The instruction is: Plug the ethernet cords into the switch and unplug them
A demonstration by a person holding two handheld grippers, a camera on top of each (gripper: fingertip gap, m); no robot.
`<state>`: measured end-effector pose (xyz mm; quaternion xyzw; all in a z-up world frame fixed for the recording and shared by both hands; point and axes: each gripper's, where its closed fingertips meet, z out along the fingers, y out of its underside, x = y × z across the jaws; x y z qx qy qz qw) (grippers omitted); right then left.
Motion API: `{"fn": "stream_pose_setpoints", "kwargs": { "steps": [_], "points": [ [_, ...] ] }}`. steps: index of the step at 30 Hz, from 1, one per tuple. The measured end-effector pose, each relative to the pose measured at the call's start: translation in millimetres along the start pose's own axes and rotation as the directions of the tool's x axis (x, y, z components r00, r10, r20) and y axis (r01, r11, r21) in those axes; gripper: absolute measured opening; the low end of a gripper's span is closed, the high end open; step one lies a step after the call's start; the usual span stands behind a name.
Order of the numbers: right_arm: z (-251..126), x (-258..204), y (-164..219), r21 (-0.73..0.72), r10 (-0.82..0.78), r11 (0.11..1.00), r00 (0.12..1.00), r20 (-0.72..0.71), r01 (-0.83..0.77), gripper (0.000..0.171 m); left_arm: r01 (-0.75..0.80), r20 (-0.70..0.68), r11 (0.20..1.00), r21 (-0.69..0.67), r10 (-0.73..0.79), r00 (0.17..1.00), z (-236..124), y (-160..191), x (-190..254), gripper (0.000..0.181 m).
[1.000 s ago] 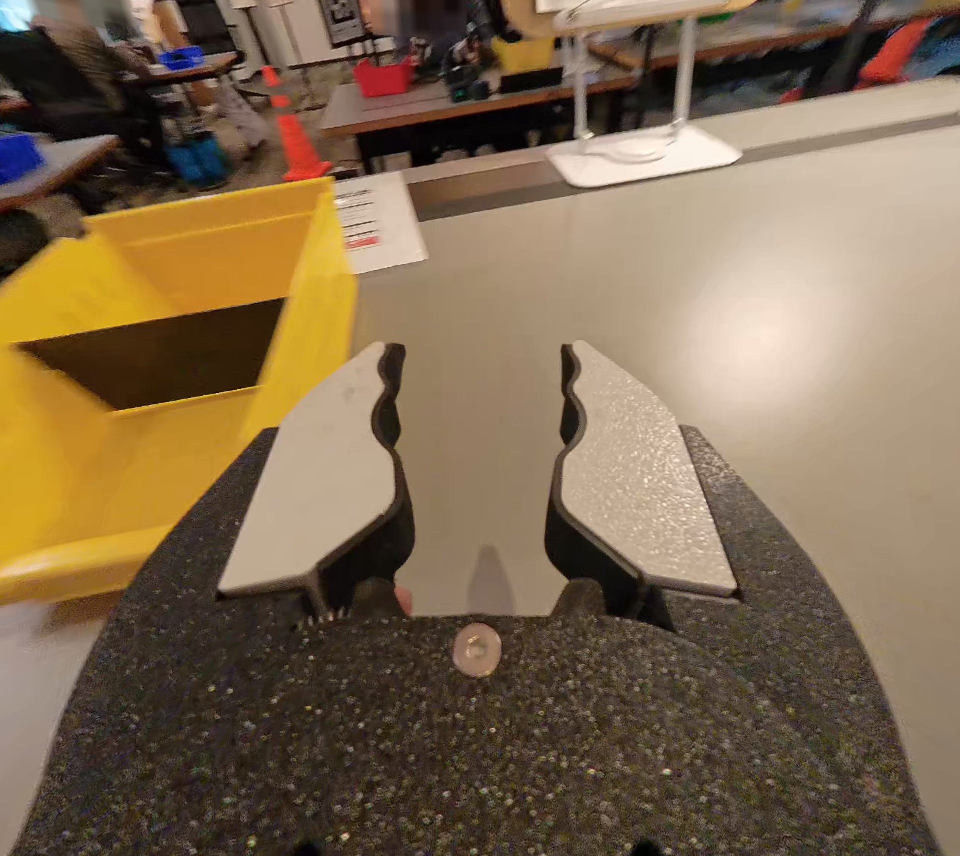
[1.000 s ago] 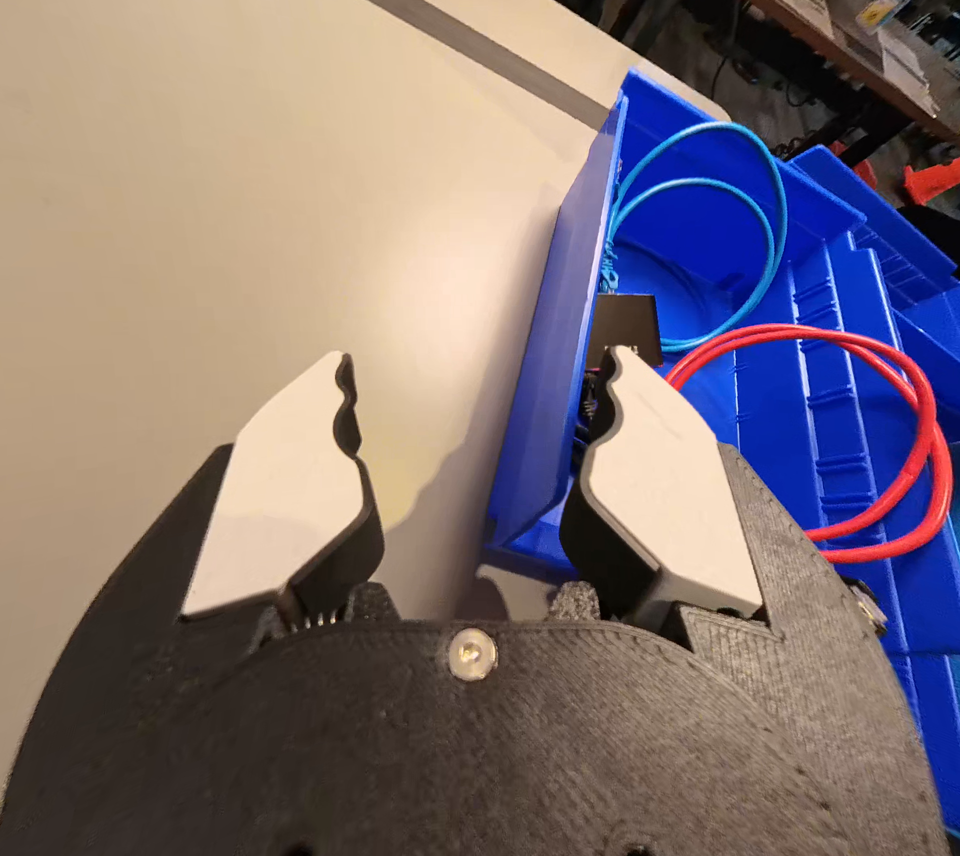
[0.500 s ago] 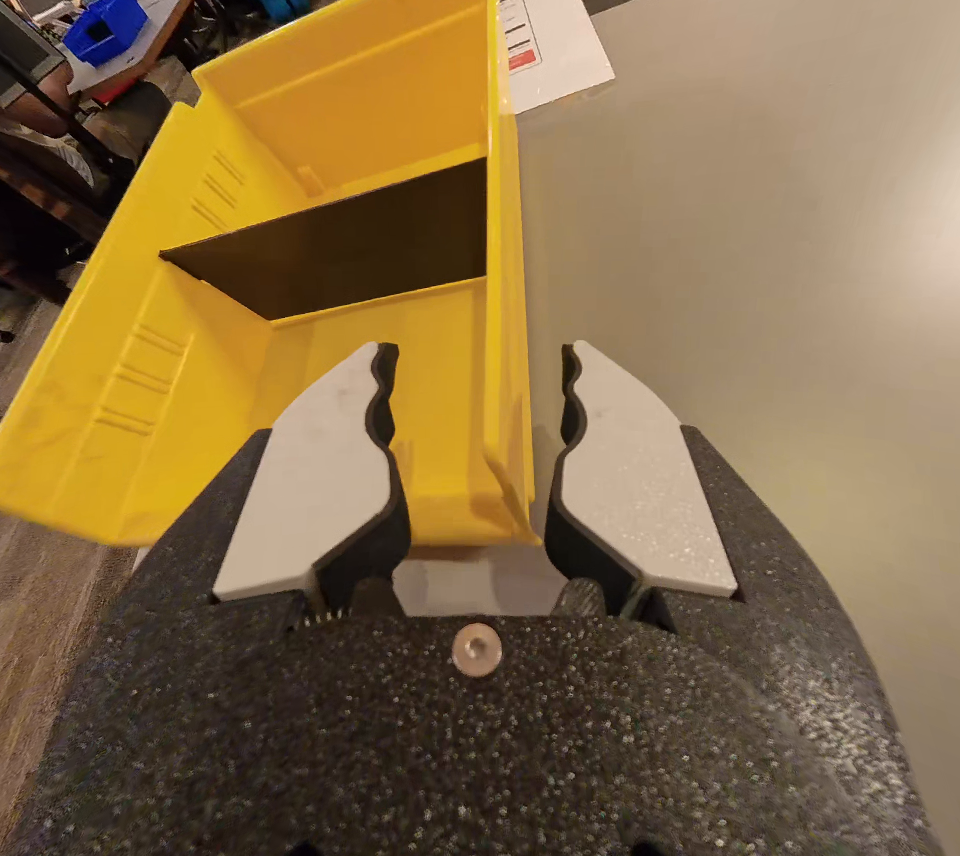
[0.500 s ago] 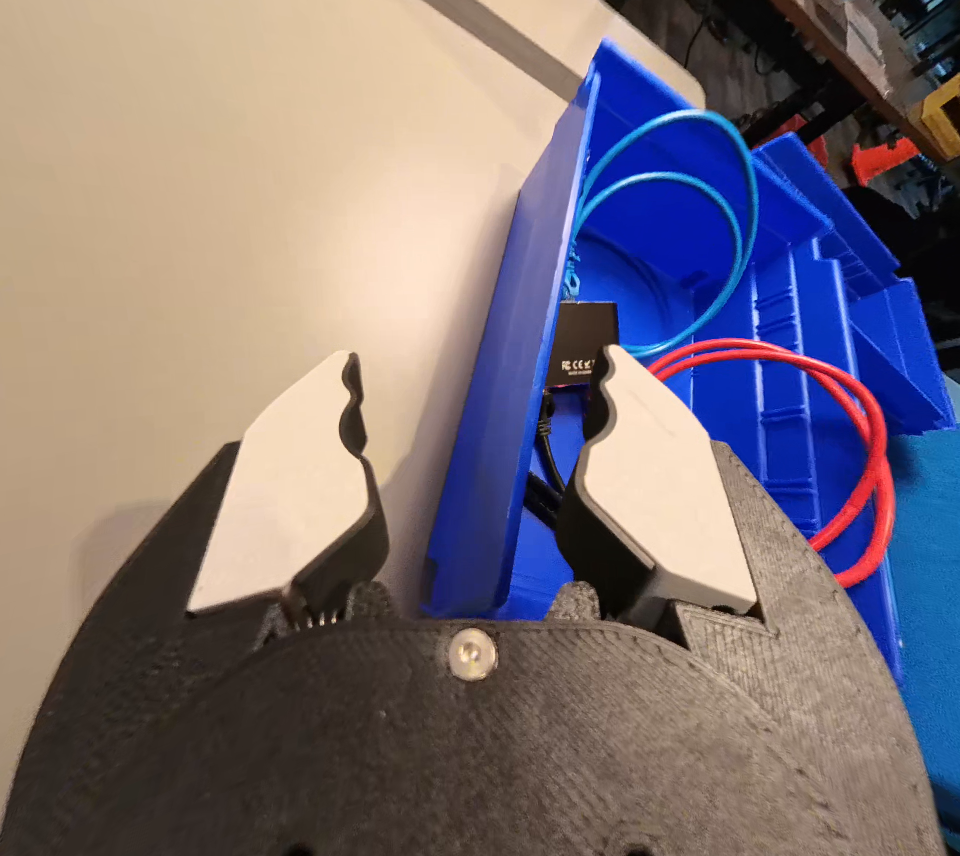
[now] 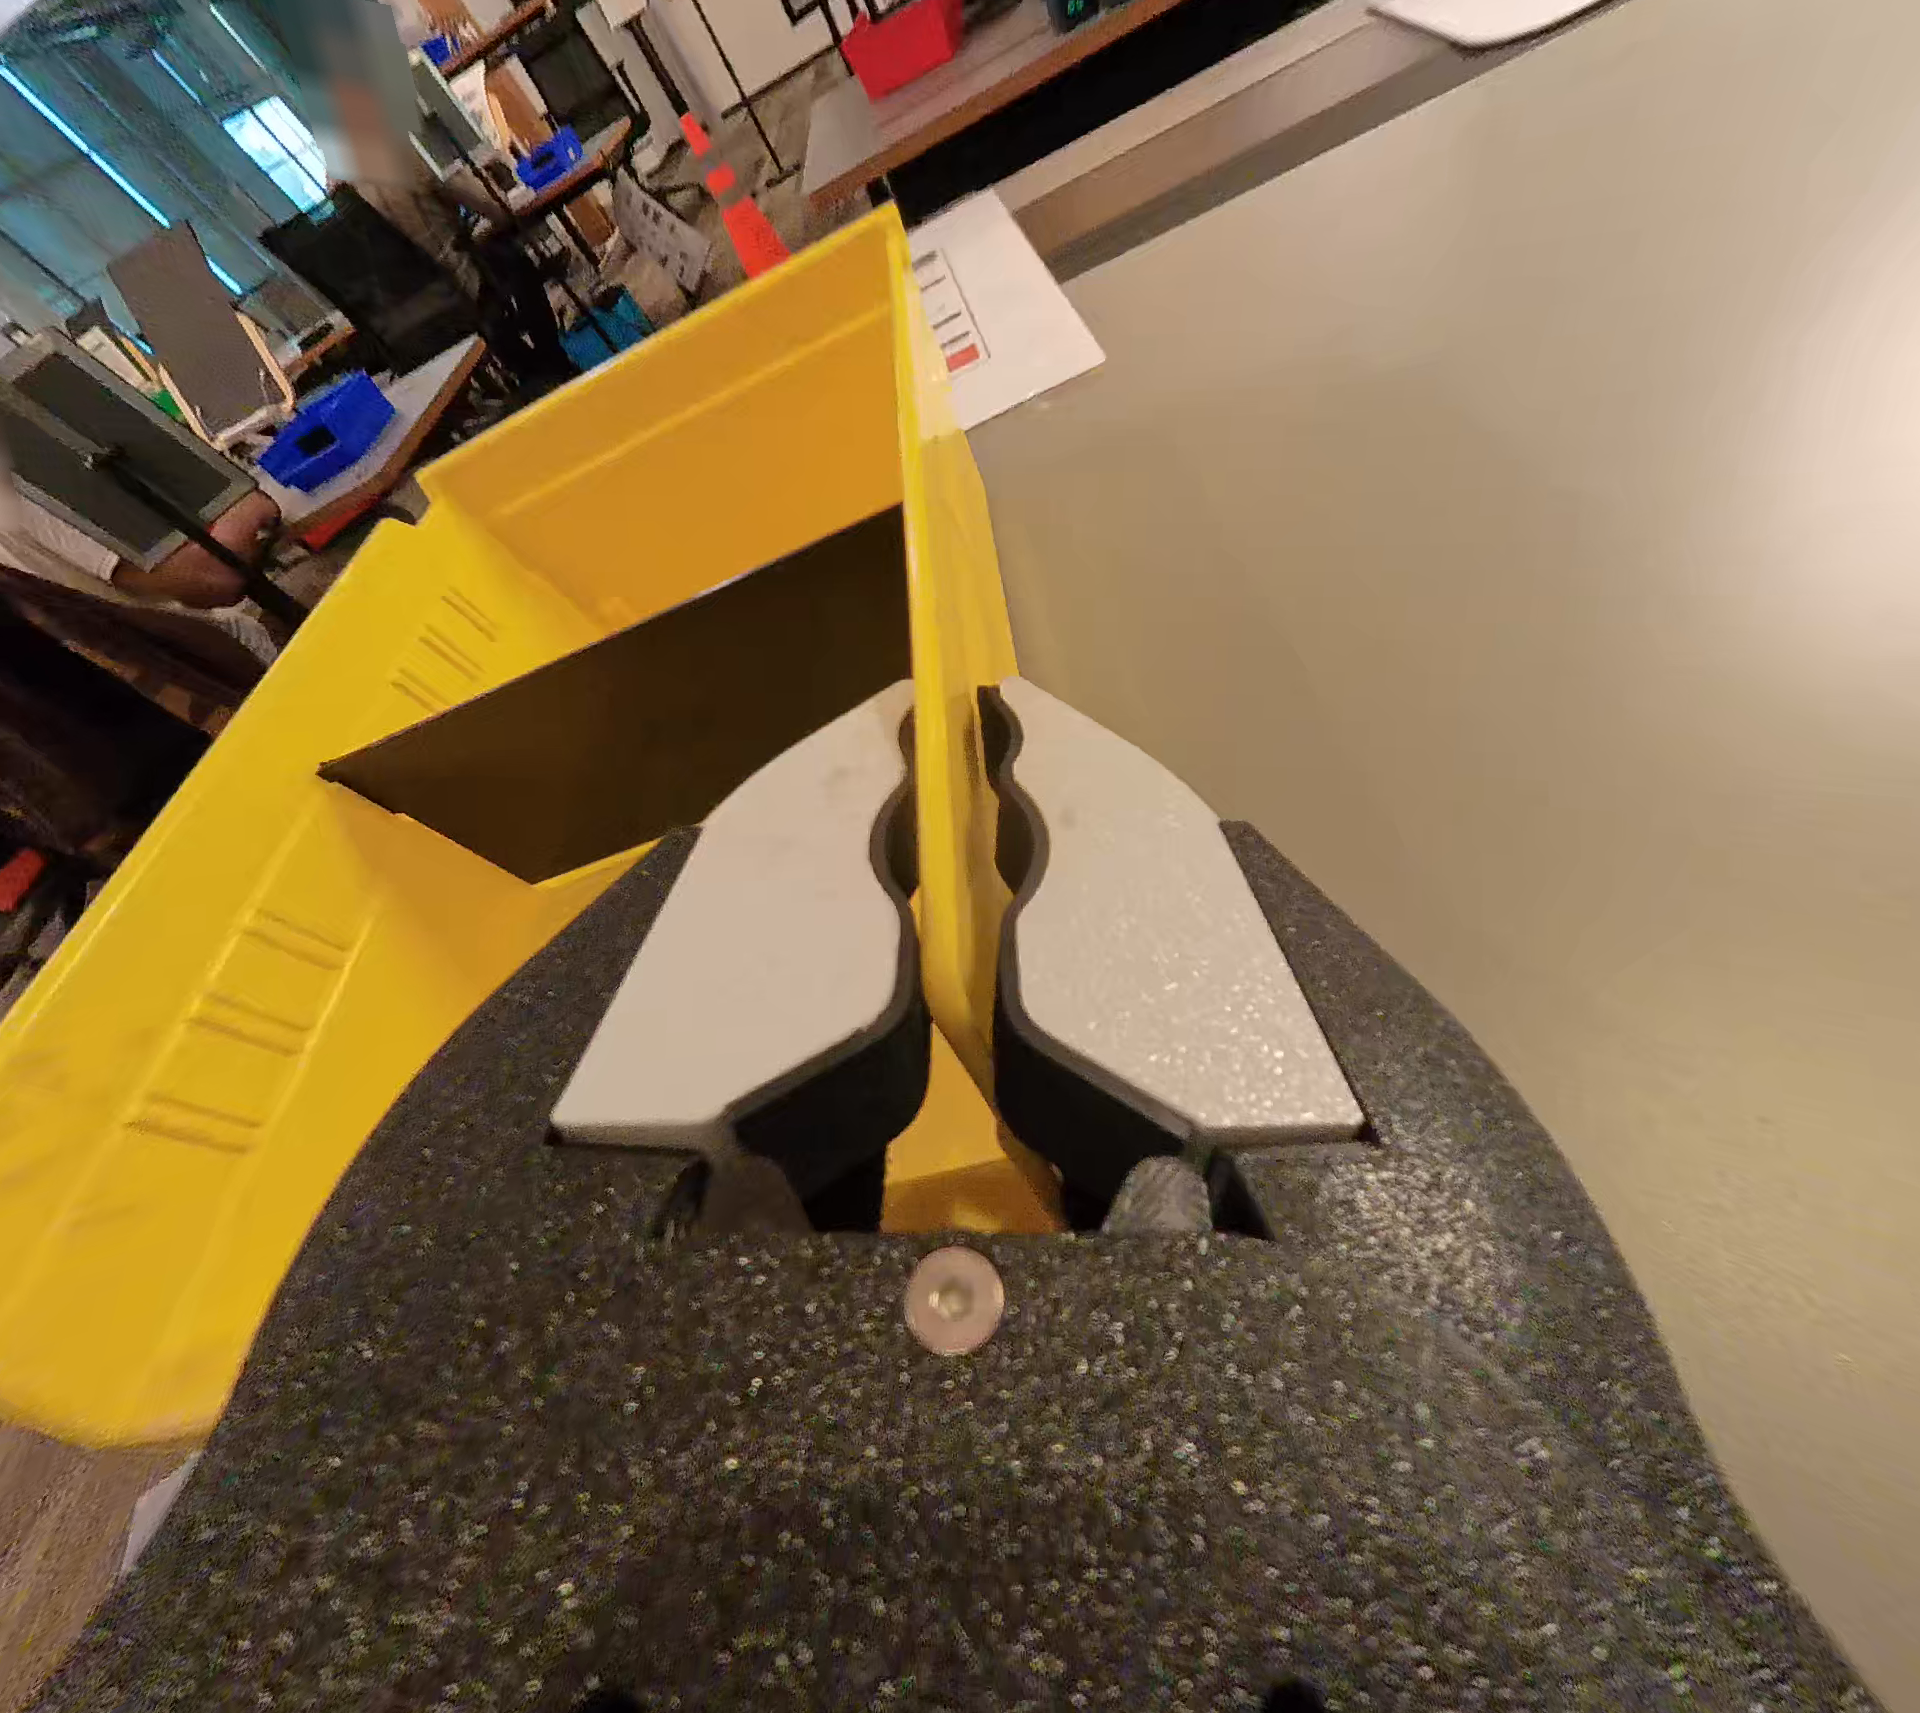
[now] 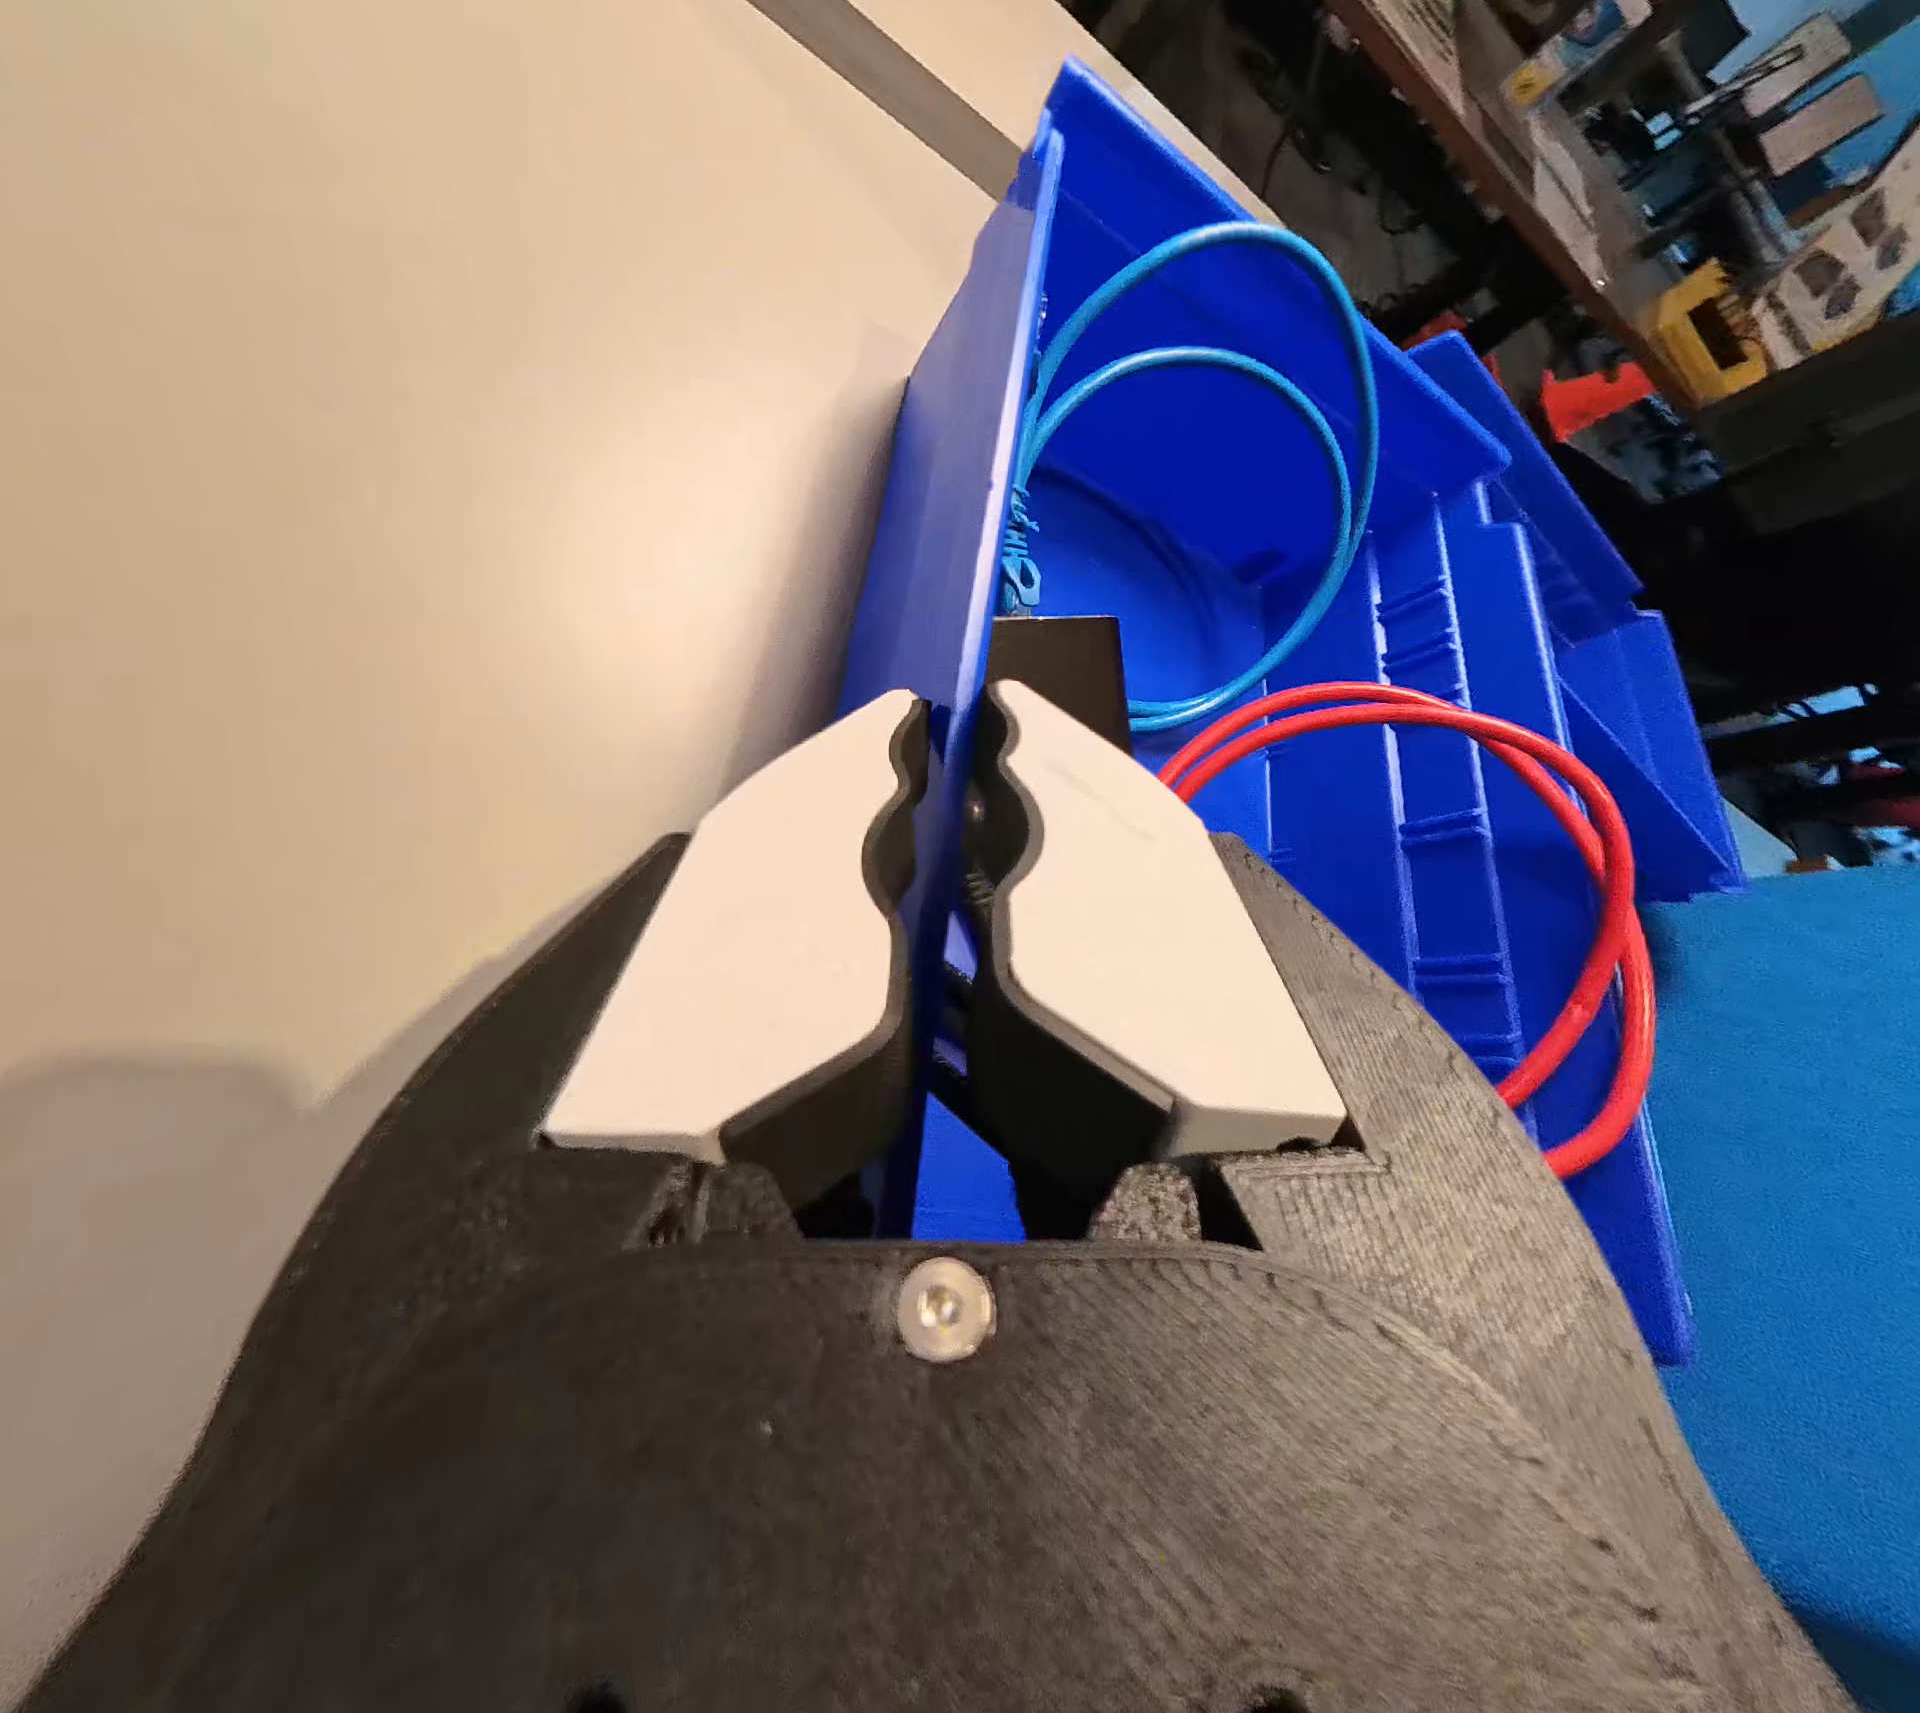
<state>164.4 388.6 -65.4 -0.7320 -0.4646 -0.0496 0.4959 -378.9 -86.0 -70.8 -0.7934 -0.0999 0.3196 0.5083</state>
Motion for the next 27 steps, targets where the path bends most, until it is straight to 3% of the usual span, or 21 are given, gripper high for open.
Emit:
{"fn": "stream_pose_setpoints", "kwargs": {
  "steps": [8, 15, 22, 27],
  "points": [
    [-9.4, -14.0, -3.3, 0.047, -0.011, 0.999, 0.992, 0.127, 0.005, 0.006, 0.034, -0.134, 0.995, 0.099, -0.020, 0.991, -48.7, -13.2, 20.7, 0.007],
    [-33.5, -51.3, -14.1, 0.154, -0.123, 0.985, 0.941, 0.316, 0.077, 0.005, -0.035, -0.421, 0.977, 0.210, 0.122, 0.899, -95.9, -12.8, 66.8, 0.006],
    [-43.8, -100.8, -44.8, 0.310, -0.297, 0.937, 0.831, 0.470, 0.159, 0.005, 0.056, -0.692, 0.944, 0.324, 0.196, 0.695, -102.3, -32.3, 134.9, 0.004],
    [-52.5, -137.3, -66.4, 0.452, -0.460, 0.868, 0.678, 0.574, 0.206, 0.006, 0.095, -0.833, 0.912, 0.400, 0.318, 0.452, -122.0, -50.2, 190.4, 0.004]
  ]
}}
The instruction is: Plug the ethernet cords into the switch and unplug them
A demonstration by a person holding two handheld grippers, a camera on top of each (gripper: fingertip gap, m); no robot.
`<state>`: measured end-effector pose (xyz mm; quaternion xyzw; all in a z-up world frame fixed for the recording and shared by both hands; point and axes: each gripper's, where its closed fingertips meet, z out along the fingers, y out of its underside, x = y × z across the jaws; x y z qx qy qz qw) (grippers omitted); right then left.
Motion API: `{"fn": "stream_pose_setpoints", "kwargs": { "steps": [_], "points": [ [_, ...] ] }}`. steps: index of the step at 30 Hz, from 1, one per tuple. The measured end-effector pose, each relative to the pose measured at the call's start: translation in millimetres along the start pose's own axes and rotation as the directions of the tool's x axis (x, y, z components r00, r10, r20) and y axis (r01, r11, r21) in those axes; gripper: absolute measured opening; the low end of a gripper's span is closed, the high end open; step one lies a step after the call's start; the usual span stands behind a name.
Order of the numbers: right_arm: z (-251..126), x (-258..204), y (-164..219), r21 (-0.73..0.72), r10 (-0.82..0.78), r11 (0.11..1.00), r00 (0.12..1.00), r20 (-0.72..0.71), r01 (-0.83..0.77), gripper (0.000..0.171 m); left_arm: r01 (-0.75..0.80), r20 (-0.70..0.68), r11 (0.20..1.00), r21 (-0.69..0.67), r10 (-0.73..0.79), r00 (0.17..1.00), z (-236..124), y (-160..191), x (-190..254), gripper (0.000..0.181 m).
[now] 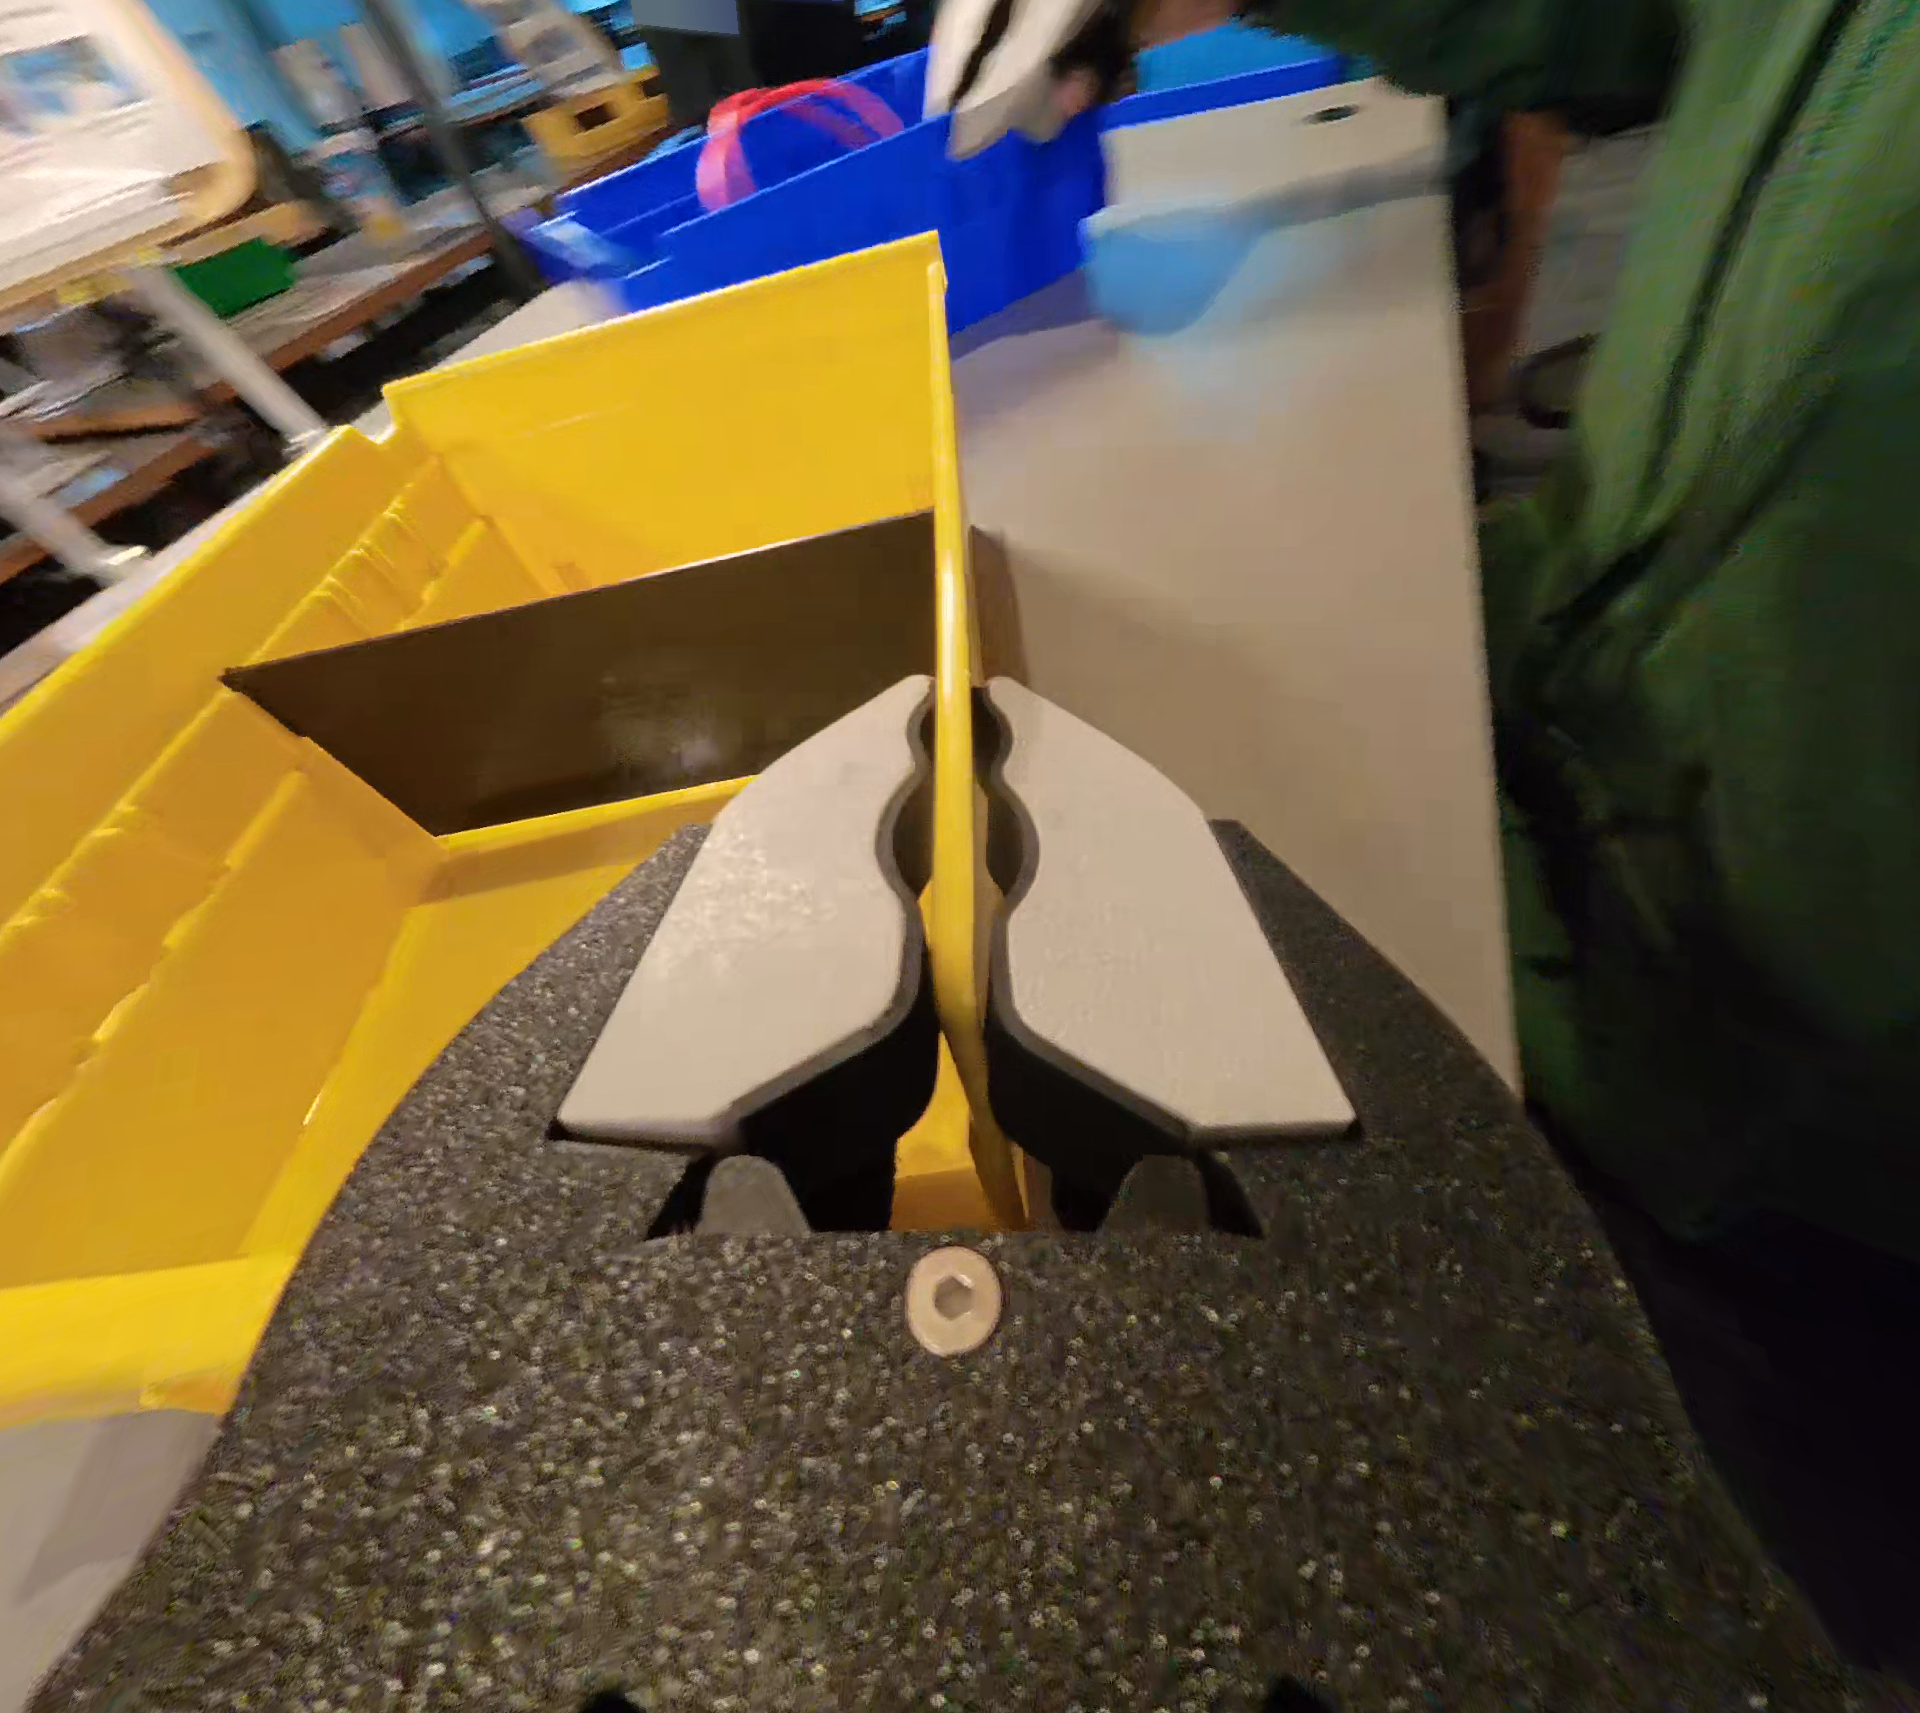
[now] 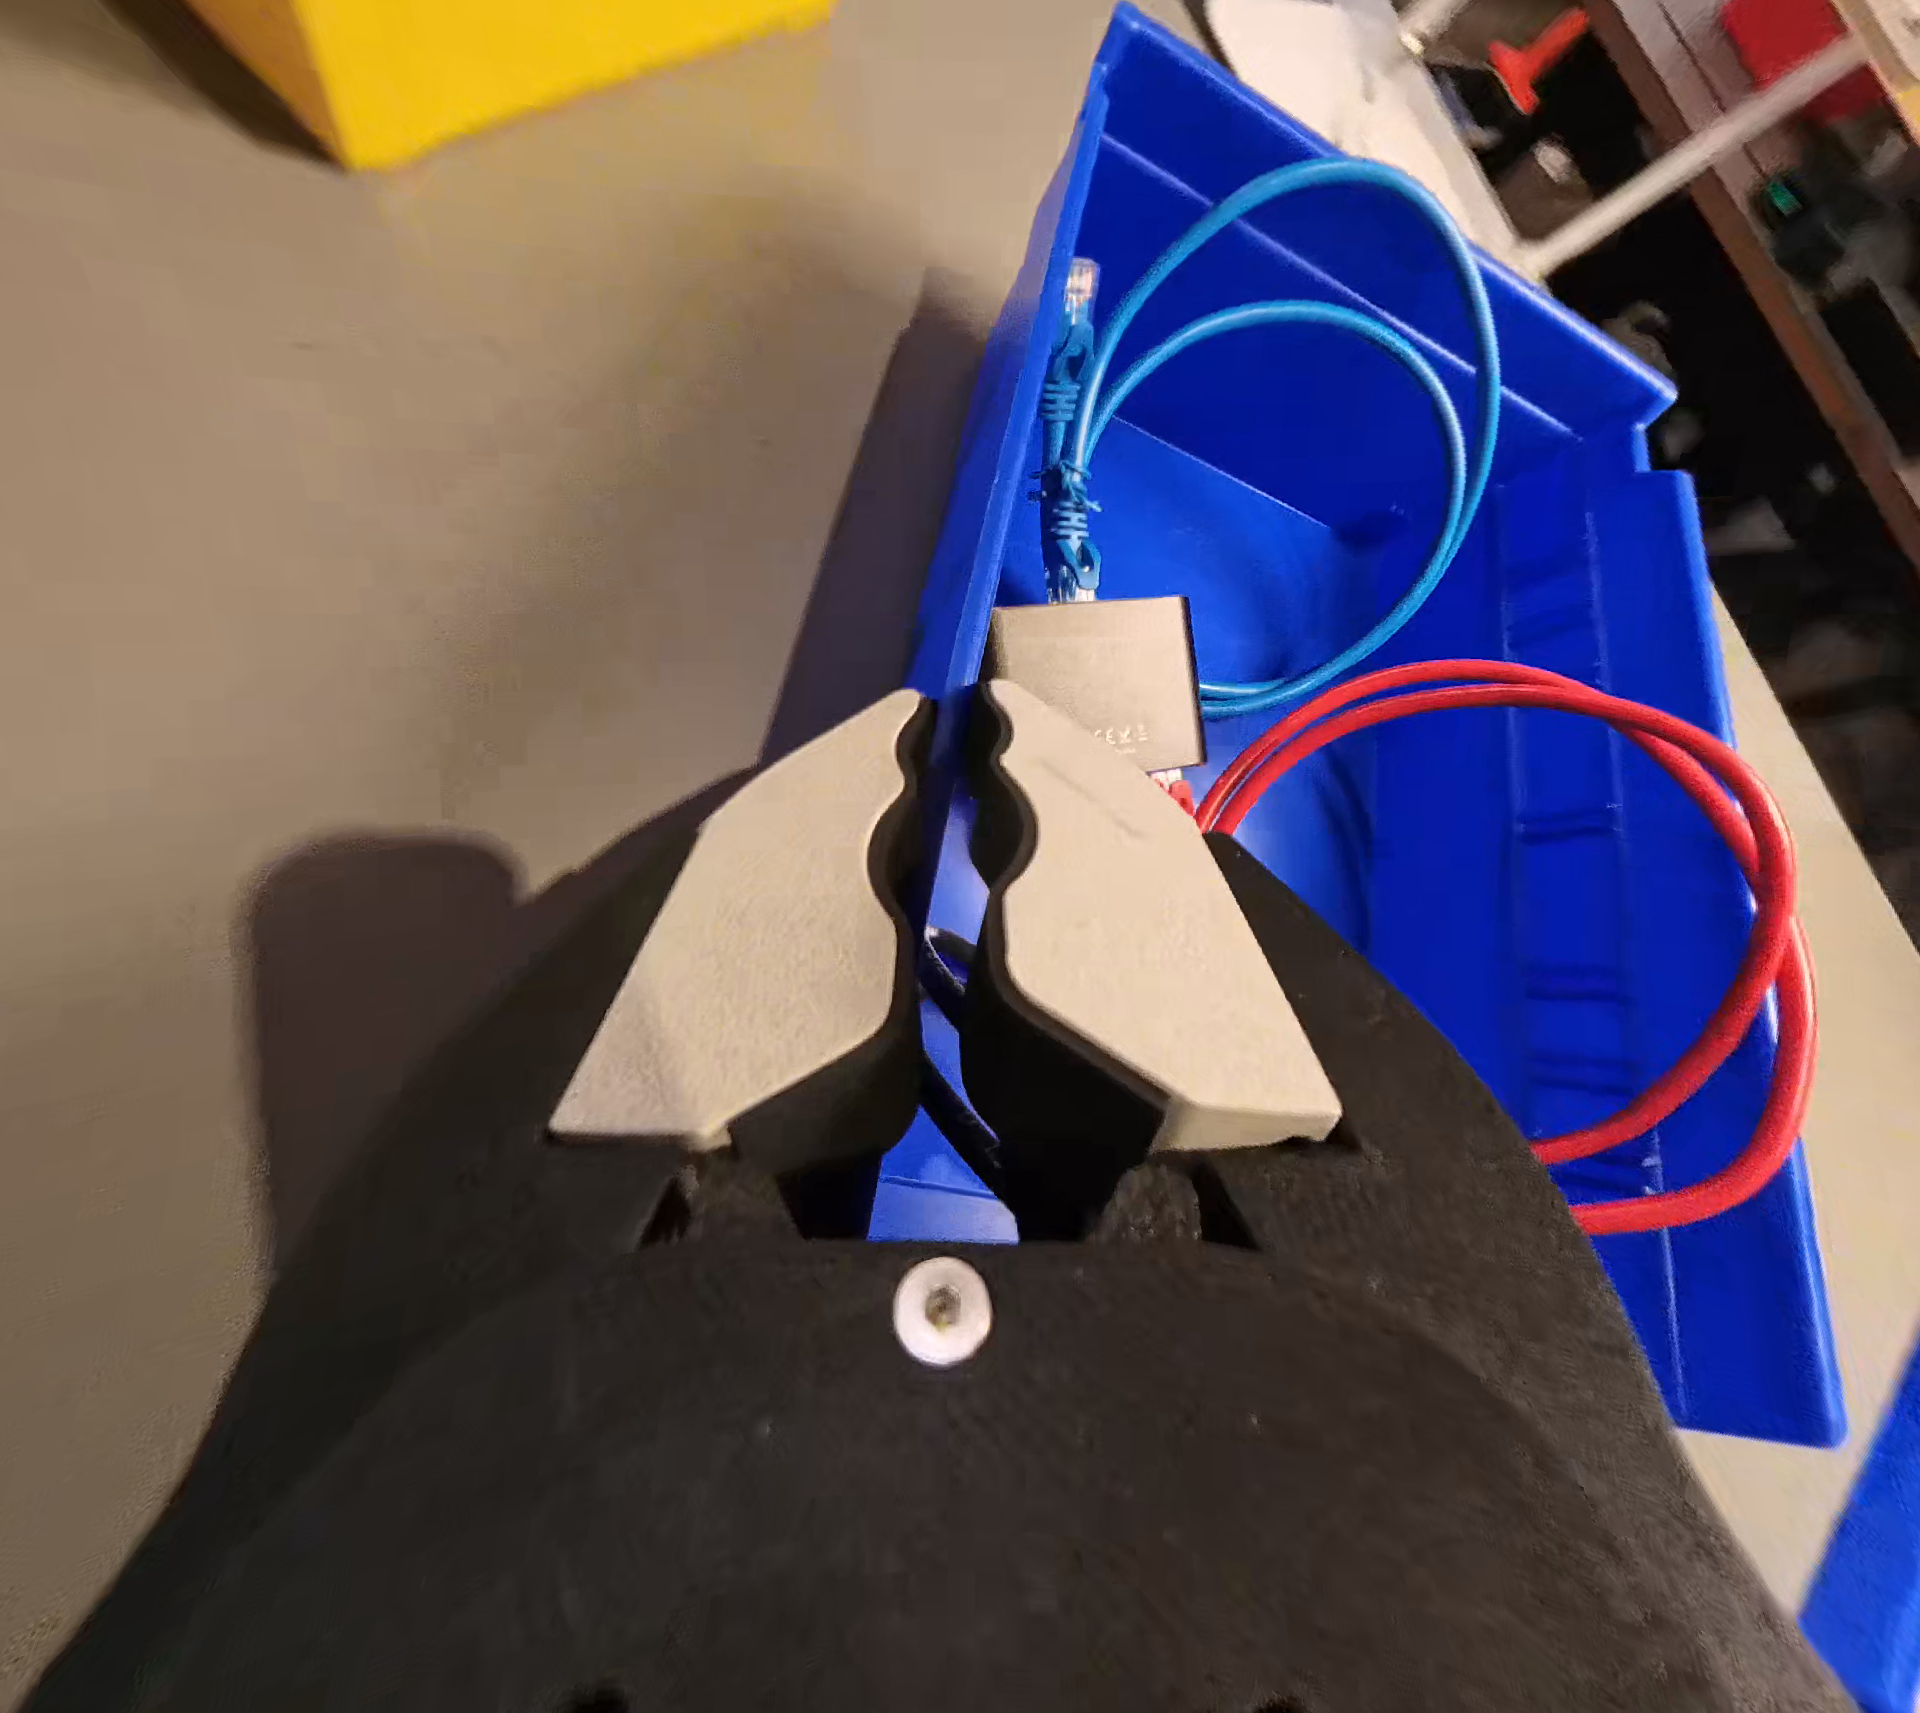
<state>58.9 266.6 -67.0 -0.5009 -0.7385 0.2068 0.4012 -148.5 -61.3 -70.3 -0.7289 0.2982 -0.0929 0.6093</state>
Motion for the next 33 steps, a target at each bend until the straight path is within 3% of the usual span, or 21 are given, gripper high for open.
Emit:
{"fn": "stream_pose_setpoints", "kwargs": {
  "steps": [5, 9, 24, 29, 33],
  "points": [
    [21.5, -9.6, -22.9, 0.088, -0.088, 0.993, 0.985, 0.147, 0.076, 0.005, -0.003, -0.329, 0.999, 0.050, 0.019, 0.944, 10.4, -13.4, 58.8, 0.004],
    [41.3, -13.8, -41.8, 0.144, -0.165, 0.980, 0.965, 0.206, 0.137, 0.005, 0.008, -0.453, 0.998, 0.064, 0.022, 0.891, 14.4, -21.1, 91.5, 0.004],
    [134.4, -64.6, -147.3, 0.345, -0.347, 0.917, 0.823, 0.449, 0.198, 0.005, 0.005, -0.443, 0.998, 0.067, 0.025, 0.896, 79.1, -44.1, 117.3, 0.004],
    [118.6, -56.2, -165.8, 0.262, -0.346, 0.929, 0.859, 0.377, 0.259, 0.011, 0.012, -0.356, 0.998, 0.068, 0.013, 0.935, 78.4, -49.0, 113.4, 0.011],
    [80.0, -8.4, -176.4, 0.155, -0.285, 0.953, 0.946, 0.155, 0.262, 0.023, 0.088, -0.324, 0.973, 0.212, -0.015, 0.946, 43.3, -83.1, 98.3, 0.018]
  ]
}}
